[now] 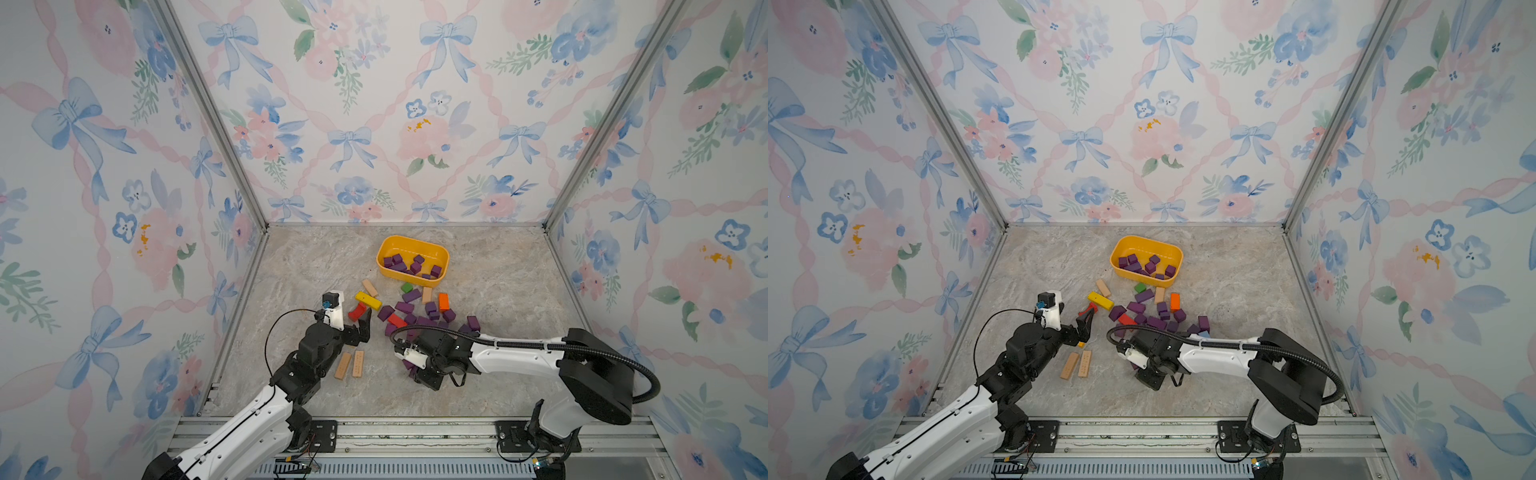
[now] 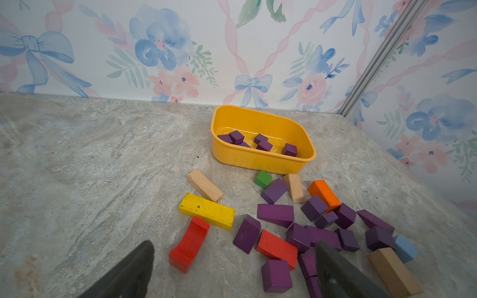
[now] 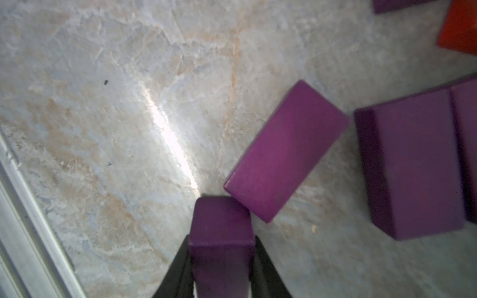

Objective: Pick purple bricks into the storage bin
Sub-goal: Pick up the building block from the center of the board, then place the building block in the storage box.

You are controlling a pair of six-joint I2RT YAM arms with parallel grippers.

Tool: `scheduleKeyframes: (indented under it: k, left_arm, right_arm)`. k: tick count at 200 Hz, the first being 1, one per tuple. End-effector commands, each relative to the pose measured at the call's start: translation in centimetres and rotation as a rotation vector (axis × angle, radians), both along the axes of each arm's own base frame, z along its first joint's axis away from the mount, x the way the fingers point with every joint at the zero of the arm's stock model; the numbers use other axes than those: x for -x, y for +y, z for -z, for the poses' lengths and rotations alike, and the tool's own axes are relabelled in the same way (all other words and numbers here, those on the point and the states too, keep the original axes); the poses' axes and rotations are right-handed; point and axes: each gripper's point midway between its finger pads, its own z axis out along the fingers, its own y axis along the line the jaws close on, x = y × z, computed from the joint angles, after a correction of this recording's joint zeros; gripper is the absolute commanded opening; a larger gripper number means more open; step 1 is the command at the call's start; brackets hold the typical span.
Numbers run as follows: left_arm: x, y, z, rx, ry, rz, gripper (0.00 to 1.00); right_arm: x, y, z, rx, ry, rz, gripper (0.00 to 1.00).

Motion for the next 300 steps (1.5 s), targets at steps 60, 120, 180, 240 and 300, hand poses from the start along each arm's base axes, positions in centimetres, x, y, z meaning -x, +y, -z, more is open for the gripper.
scheduleKeyframes:
  k: [60, 120, 180, 240, 300]
  left_arm:
    - [-0.7, 0.2, -0.7, -0.007, -0.006, -0.020, 0.98]
    - [-1.1, 0.2, -0.1, -0.016, 0.008, -0.030, 0.98]
    - [-2.0, -0.5, 0.2, -0.044, 0.020, -0.019, 0.98]
    - [-3.1, -1.8, 0.8, -0.062, 0.046, 0.018, 0.98]
    - [-4.1, -2.9, 2.3, -0.113, 0.085, 0.047, 0.98]
  right_arm:
    - [-2.7, -2.8, -1.7, -0.056, 0.024, 0.121, 0.30]
    - [-11.8, -3.5, -7.8, -0.198, -0.115, 0.285, 0.29]
    - [-24.7, -4.0, -13.3, -0.366, -0.207, 0.499, 0.30]
    - [-33.1, -6.9, -12.4, -0.414, -0.204, 0.702, 0.32]
    - [-37.0, -7.7, -12.4, -0.482, -0.166, 0.789, 0.55]
